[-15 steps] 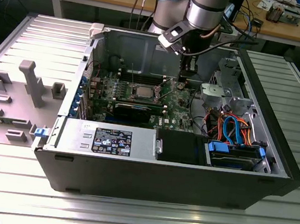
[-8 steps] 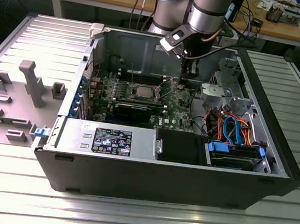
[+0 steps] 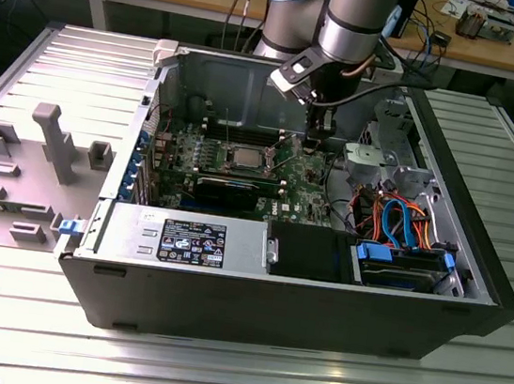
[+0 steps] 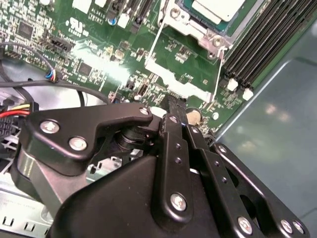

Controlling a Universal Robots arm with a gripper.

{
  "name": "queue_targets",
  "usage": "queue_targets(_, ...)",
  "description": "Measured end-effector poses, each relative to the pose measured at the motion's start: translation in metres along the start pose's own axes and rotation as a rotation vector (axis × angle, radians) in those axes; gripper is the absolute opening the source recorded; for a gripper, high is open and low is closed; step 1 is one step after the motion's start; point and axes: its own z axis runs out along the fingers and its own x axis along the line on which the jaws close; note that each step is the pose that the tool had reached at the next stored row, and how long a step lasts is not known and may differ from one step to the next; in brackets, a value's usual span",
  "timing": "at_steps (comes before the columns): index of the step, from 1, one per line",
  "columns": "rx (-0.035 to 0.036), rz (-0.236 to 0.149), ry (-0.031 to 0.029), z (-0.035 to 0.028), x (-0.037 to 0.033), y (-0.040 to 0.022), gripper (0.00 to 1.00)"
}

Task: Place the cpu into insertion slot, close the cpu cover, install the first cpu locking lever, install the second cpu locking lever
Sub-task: 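Close the cpu cover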

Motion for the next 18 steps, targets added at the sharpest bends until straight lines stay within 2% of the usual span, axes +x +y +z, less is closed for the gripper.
queue_targets(18,0.0,0.0,0.0001,0.0003,0.0004,-0.0271,0.11)
